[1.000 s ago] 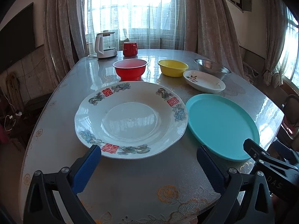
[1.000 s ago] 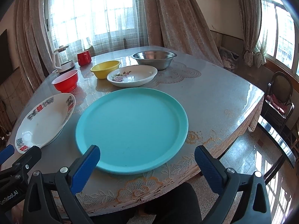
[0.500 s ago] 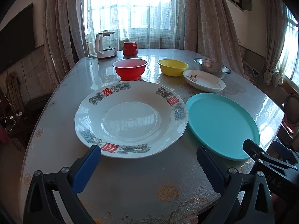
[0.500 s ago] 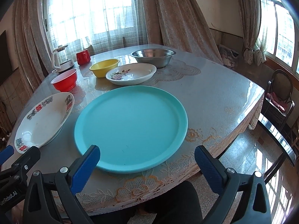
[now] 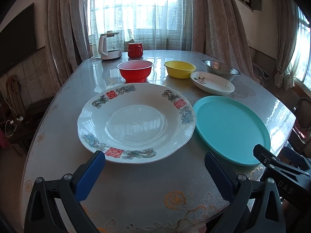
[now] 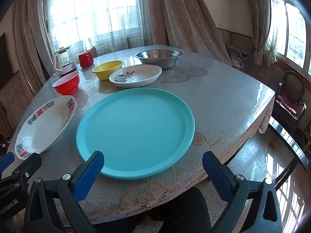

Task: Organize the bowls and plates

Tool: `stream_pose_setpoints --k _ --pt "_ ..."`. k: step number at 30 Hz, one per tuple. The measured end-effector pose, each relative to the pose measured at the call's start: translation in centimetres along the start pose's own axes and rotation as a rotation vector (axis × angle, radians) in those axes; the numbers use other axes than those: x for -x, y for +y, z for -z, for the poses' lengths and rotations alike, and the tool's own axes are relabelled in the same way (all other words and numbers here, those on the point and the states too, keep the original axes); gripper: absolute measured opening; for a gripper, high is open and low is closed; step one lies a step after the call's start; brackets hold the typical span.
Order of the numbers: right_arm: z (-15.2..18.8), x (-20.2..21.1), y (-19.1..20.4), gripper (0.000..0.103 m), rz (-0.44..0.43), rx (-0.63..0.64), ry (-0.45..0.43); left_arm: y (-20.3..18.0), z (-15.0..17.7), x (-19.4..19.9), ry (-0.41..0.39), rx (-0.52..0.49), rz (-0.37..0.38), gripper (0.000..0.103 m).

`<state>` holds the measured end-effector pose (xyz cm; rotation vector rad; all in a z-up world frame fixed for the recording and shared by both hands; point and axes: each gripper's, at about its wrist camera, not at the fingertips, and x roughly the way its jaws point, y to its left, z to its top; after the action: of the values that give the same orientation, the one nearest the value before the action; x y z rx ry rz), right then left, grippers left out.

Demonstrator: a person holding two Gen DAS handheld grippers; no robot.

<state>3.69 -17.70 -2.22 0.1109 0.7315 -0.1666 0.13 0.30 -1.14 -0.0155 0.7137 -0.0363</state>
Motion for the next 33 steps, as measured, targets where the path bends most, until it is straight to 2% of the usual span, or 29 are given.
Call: stream_pose_setpoints --k 24,33 --pt "0.12 -0.06 -0.12 0.103 -0.004 -0.008 0.016 -0.15 0.08 -0.12 0.005 0.0 0.0 0.103" --pt "-0.08 -0.09 -0.22 0.103 -0.034 -0.008 0.008 0.21 -0.04 -0.34 0.018 0.014 0.043 0.103"
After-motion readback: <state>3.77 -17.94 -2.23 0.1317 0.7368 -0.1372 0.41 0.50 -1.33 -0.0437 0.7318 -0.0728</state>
